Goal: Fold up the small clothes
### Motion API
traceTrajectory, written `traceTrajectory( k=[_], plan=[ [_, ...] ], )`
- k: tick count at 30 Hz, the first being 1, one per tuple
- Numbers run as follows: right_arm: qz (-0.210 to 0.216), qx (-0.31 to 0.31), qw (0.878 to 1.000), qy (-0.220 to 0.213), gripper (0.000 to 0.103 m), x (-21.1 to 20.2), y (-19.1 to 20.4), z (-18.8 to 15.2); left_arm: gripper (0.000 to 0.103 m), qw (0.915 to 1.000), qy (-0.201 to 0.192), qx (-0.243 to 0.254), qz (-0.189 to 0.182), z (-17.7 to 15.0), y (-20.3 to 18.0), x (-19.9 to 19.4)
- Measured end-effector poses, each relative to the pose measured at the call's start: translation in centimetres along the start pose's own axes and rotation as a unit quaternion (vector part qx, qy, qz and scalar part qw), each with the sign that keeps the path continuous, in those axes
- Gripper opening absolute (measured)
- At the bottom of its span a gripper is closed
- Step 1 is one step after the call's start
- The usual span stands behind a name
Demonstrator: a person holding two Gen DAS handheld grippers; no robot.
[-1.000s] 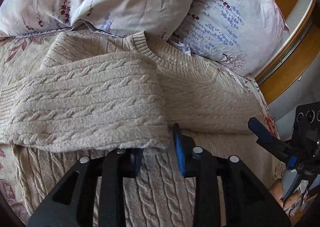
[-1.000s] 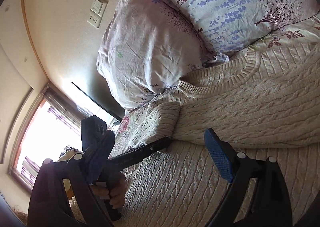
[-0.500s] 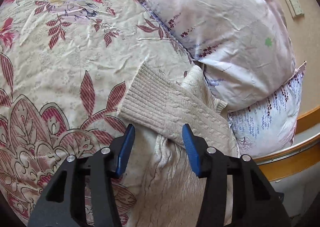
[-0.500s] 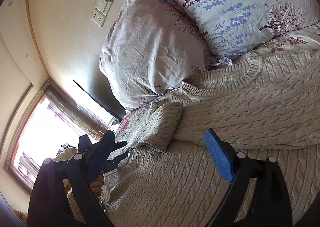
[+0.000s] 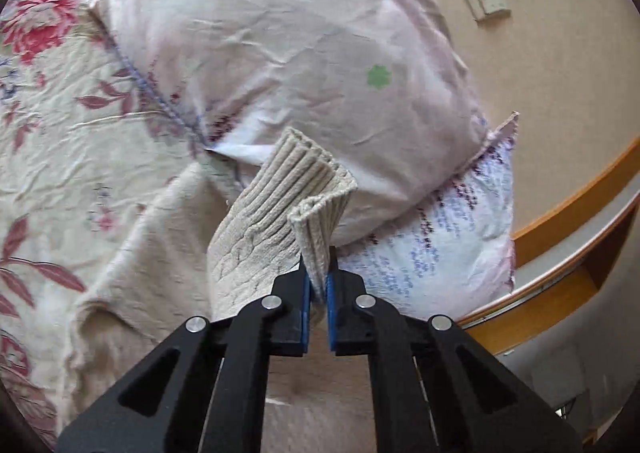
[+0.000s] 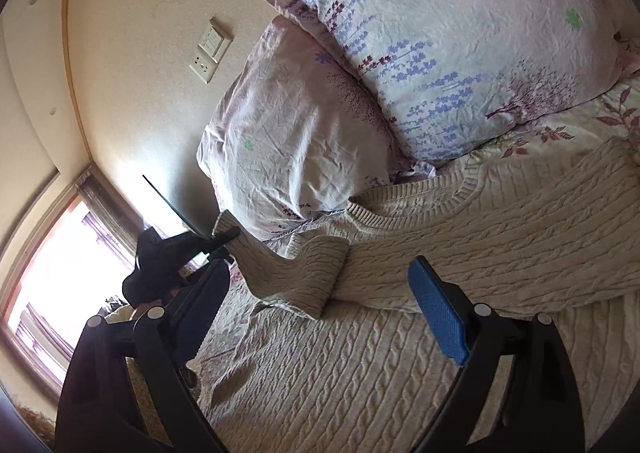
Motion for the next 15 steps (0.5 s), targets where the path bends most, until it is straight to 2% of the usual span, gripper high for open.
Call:
traceTrajectory(
  k=[2, 5, 8, 11, 13, 15],
  plan=[
    [-0.030, -0.003, 0.999, -0.022, 0.093, -1.4, -1.6, 0.6, 0.006, 0.9987, 0.014, 0.015, -0.047, -1.5, -3.9, 2.1],
    [-0.059, 0.015, 0.997, -0.053, 0.093, -3.3, -4.4, 1.2, 0.006, 0.9936, 0.041, 0.037, -0.099, -4.7, -8.8, 6.0],
    [-0.069, 0.046, 0.995, -0.064, 0.093, -4.1, -6.7, 1.2, 0.006, 0.9886, 0.077, 0.044, -0.122, -8.6, -11.5, 9.8],
    [-0.087, 0.048, 0.992, -0.083, 0.093, -5.2, -7.8, 1.6, 0.006, 0.9868, 0.108, 0.055, -0.108, -12.5, -12.2, 13.0],
    [-0.086, 0.057, 0.990, -0.096, 0.093, -5.9, -8.3, 1.9, 0.006, 0.9853, 0.125, 0.087, -0.076, -15.1, -11.9, 14.8],
    [-0.084, 0.068, 0.989, -0.100, 0.093, -6.1, -8.8, 2.1, 0.006, 0.9803, 0.155, 0.116, -0.041, -17.7, -10.9, 16.3]
  ],
)
Point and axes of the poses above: each gripper's, at about its wrist camera, not at the fingertips, and x roughly the way its jaws point, y to its left, z to its top, the point moved 8 cm from there along x, roughly the way its jaws point
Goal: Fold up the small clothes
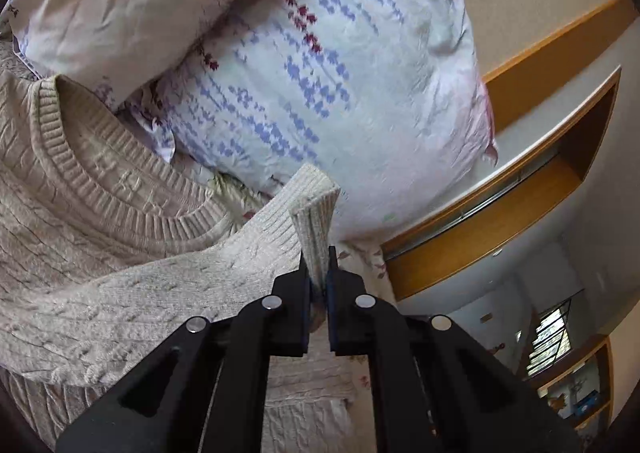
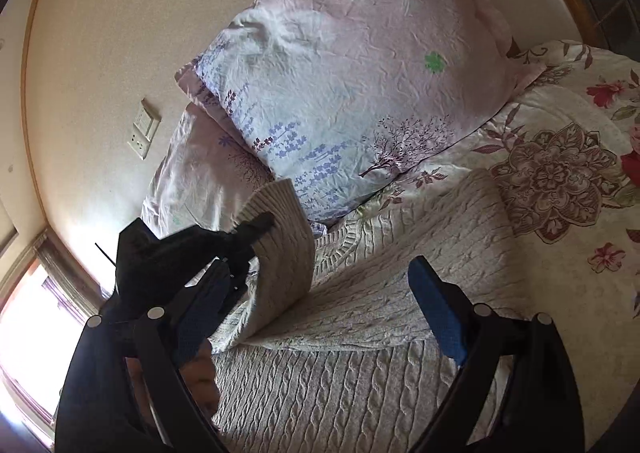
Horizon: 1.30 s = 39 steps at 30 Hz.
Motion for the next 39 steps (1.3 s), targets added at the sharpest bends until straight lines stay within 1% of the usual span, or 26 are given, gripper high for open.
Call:
traceTrajectory(
  k=[2, 4, 7, 9, 11, 12, 13, 14, 15, 17, 18, 20, 22, 23, 25, 27, 28, 29, 31, 33, 35, 36, 39],
  plan=[
    [0.000, 0.010, 1.000, 0.003, 0.093, 0.1, -0.3, 0.1, 0.006, 0.9987, 0.042, 0.016, 0.024, -2.2, 0.5, 1.8],
    [0.002, 0.017, 1.000, 0.007, 0.093, 0.3, -0.6, 0.0, 0.006, 0.9947, 0.079, 0.040, 0.052, -3.8, 1.0, 3.0],
    [0.001, 0.019, 1.000, 0.007, 0.093, 0.3, -0.6, 0.0, 0.007, 0.9898, 0.112, 0.052, 0.071, -5.4, 1.6, 4.0],
    [-0.002, 0.018, 1.000, 0.008, 0.093, 0.4, -0.6, 0.0, 0.011, 0.9856, 0.139, 0.051, 0.082, -6.3, 2.2, 4.6],
    [-0.005, 0.021, 1.000, 0.012, 0.093, 0.6, -0.8, -0.1, 0.016, 0.9844, 0.148, 0.052, 0.081, -6.7, 2.3, 4.5],
    [-0.006, 0.023, 1.000, 0.013, 0.093, 0.6, -0.9, -0.2, 0.027, 0.9836, 0.153, 0.058, 0.076, -6.7, 2.3, 4.3],
    [-0.007, 0.025, 1.000, 0.015, 0.093, 0.6, -1.1, -0.2, 0.035, 0.9830, 0.161, 0.061, 0.064, -6.9, 1.9, 4.0],
    [-0.008, 0.029, 0.999, 0.016, 0.093, 0.7, -1.3, -0.2, 0.052, 0.9829, 0.165, 0.064, 0.052, -6.8, 1.4, 3.4],
    [-0.010, 0.032, 0.999, 0.017, 0.093, 0.7, -1.4, -0.3, 0.065, 0.9829, 0.163, 0.070, 0.049, -6.7, 0.9, 2.8],
    [-0.012, 0.038, 0.999, 0.020, 0.093, 0.8, -1.8, -0.4, 0.073, 0.9814, 0.153, 0.101, 0.055, -6.2, 0.4, 0.8],
    [-0.014, 0.039, 0.999, 0.022, 0.092, 0.9, -1.9, -0.5, 0.073, 0.9794, 0.149, 0.122, 0.062, -6.0, 0.5, -0.3],
    [-0.021, 0.041, 0.999, 0.028, 0.091, 1.1, -2.1, -0.7, 0.073, 0.9741, 0.134, 0.157, 0.092, -5.4, 1.8, -2.7],
    [-0.024, 0.039, 0.998, 0.048, 0.081, 1.6, -1.8, -0.9, 0.073, 0.9672, 0.116, 0.184, 0.132, -4.2, 3.7, -5.0],
    [-0.028, 0.031, 0.997, 0.062, 0.078, 2.1, -1.5, -0.9, 0.073, 0.9624, 0.106, 0.194, 0.158, -3.4, 4.9, -6.4],
    [-0.047, 0.010, 0.995, 0.088, 0.071, 3.1, -1.2, -0.8, 0.073, 0.9535, 0.083, 0.205, 0.205, -1.6, 7.5, -9.3],
    [-0.071, 0.003, 0.991, 0.112, 0.066, 4.2, -1.5, -0.5, 0.073, 0.9463, 0.057, 0.199, 0.248, 0.5, 10.2, -12.0],
    [-0.083, 0.005, 0.989, 0.124, 0.062, 4.9, -1.8, -0.3, 0.073, 0.9439, 0.046, 0.189, 0.267, 1.5, 11.6, -13.4],
    [-0.095, 0.008, 0.986, 0.135, 0.061, 5.5, -2.4, -0.2, 0.073, 0.9433, 0.036, 0.174, 0.280, 2.6, 12.9, -14.8],
    [-0.117, 0.015, 0.981, 0.152, 0.052, 6.7, -3.5, -0.1, 0.073, 0.9438, 0.023, 0.147, 0.295, 4.3, 15.2, -17.1],
    [-0.131, 0.021, 0.976, 0.172, 0.048, 8.0, -4.5, -0.4, 0.073, 0.9423, 0.014, 0.127, 0.309, 5.3, 17.3, -19.0],
    [-0.142, 0.026, 0.971, 0.191, 0.044, 9.0, -5.3, -1.0, 0.073, 0.9404, 0.015, 0.113, 0.321, 5.8, 18.9, -20.1],
    [-0.145, 0.023, 0.969, 0.197, 0.038, 9.3, -5.5, -1.4, 0.073, 0.9405, 0.017, 0.105, 0.323, 5.9, 19.6, -20.4],
    [-0.152, 0.007, 0.968, 0.201, 0.031, 9.5, -5.2, -2.0, 0.073, 0.9406, 0.023, 0.088, 0.327, 6.0, 21.1, -20.7]
  ],
)
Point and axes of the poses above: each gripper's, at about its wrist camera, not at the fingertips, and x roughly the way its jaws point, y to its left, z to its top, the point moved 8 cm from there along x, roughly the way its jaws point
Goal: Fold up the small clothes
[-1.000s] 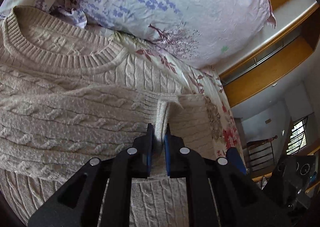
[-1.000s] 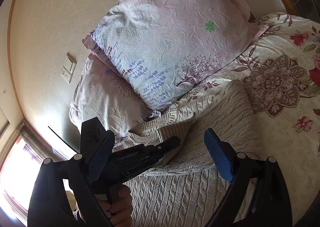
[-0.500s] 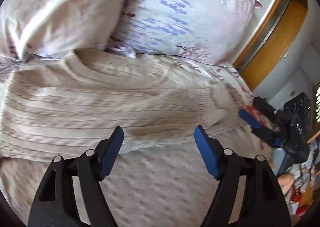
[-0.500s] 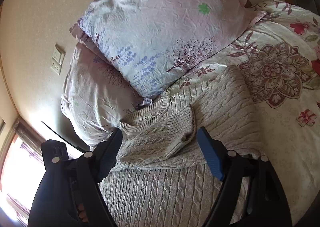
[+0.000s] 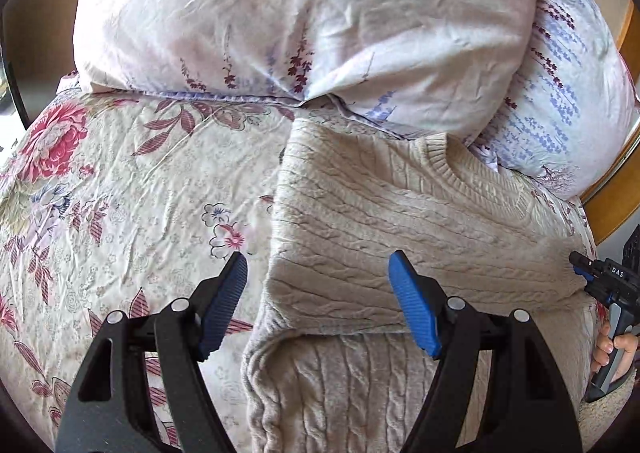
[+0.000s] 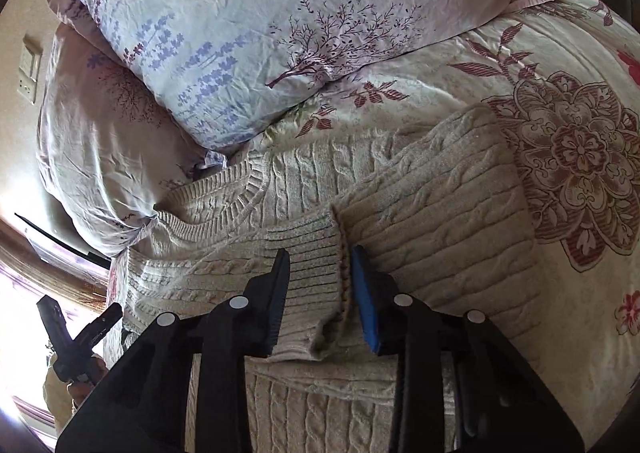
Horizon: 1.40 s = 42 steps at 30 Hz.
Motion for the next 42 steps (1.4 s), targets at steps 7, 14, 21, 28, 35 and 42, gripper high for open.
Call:
traceTrajectory(
  k=[7, 14, 21, 28, 35, 42],
  plan=[
    [-0.010, -0.048, 0.998, -0.033, 0.009, -1.2, 1.8, 0.1, 0.073, 0.9998, 0.020, 0.004, -0.001, -0.4, -0.2, 2.0],
    [-0.045, -0.044, 0.994, -0.086, 0.009, -3.7, 1.1, 0.8, 0.073, 0.9998, 0.017, 0.013, 0.001, -0.6, -0.4, 2.5],
    [-0.058, -0.024, 0.997, -0.037, 0.009, -1.6, -0.9, -1.1, 0.071, 0.9998, 0.019, 0.003, -0.010, 0.4, -0.5, 3.0],
    [-0.052, -0.023, 0.998, -0.038, 0.009, -1.4, -0.9, -1.1, 0.034, 0.9993, 0.036, -0.007, -0.008, 3.7, -0.5, 5.8],
    [-0.045, -0.039, 0.998, -0.037, 0.009, -1.4, -0.1, -1.0, 0.008, 0.9994, 0.021, -0.015, -0.023, 5.0, 0.7, 5.5],
    [-0.068, -0.064, 0.995, -0.036, 0.011, -1.2, 0.2, -1.1, 0.021, 0.9996, -0.003, -0.015, -0.022, 4.8, 1.7, 5.3]
  ],
)
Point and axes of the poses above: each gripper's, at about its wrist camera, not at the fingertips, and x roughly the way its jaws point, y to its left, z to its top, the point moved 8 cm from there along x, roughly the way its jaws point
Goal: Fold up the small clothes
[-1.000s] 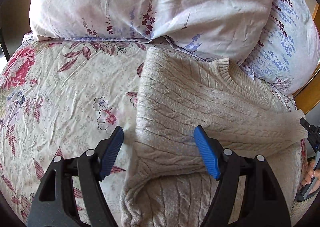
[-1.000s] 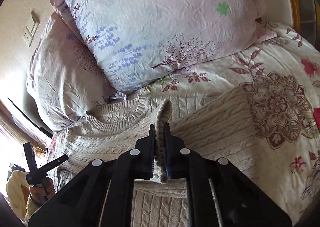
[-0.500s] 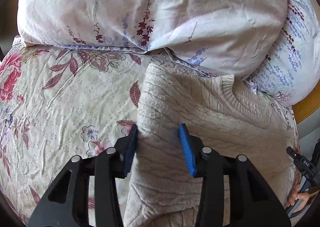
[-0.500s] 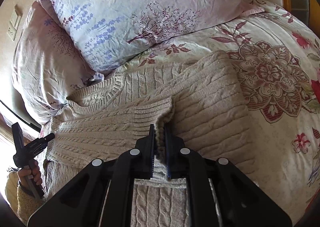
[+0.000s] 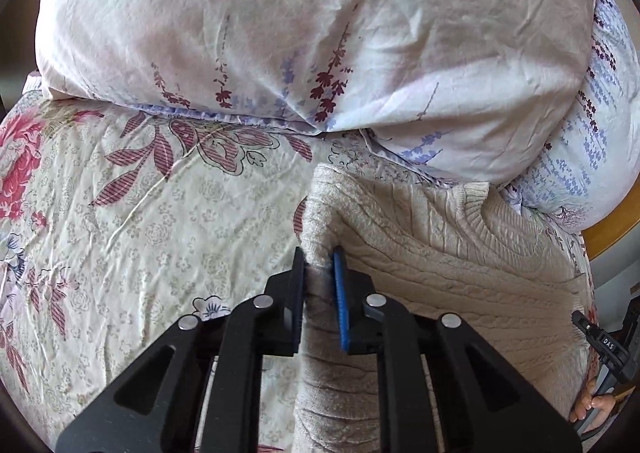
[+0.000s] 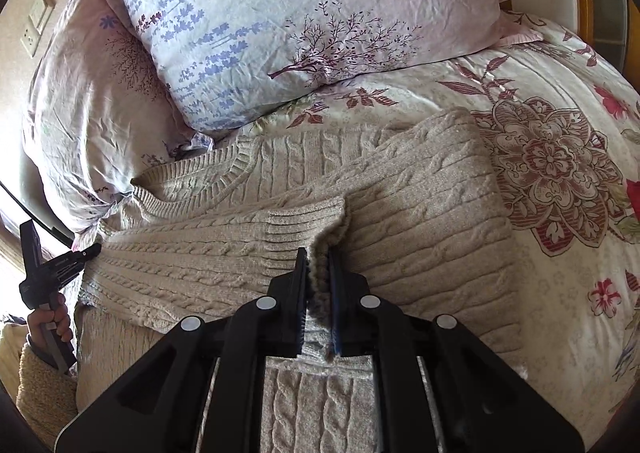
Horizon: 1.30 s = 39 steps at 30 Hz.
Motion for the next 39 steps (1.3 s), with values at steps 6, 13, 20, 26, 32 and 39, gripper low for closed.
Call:
traceTrajectory(
  k=[6, 13, 20, 26, 32, 39],
  plan=[
    [0.039, 0.033, 0.997, -0.050, 0.021, -4.5, -1.4, 0.8, 0.050, 0.9942, -0.065, 0.082, -0.026, -1.6, -3.0, -6.6],
    [0.077, -0.018, 0.997, -0.004, 0.021, -2.6, 2.9, -1.2, 0.050, 0.9880, -0.024, 0.151, -0.023, -6.2, -6.1, -6.5],
    [0.077, 0.029, 0.996, 0.030, 0.025, -0.8, 1.6, -2.5, 0.039, 0.9927, 0.015, 0.119, 0.013, -7.0, -3.4, -4.1],
    [0.099, 0.063, 0.993, -0.002, 0.043, -3.8, 0.2, -2.4, 0.063, 0.9950, -0.017, 0.096, -0.018, -7.6, -2.8, -6.8],
    [-0.047, 0.048, 0.994, -0.082, 0.062, -9.6, -6.5, -3.1, 0.071, 0.9927, -0.041, 0.113, 0.011, -9.6, -0.1, -9.4],
    [-0.115, 0.004, 0.993, -0.027, 0.050, -6.8, -7.9, -4.9, 0.053, 0.9940, -0.007, 0.108, 0.015, -11.4, 0.7, -7.0]
  ],
)
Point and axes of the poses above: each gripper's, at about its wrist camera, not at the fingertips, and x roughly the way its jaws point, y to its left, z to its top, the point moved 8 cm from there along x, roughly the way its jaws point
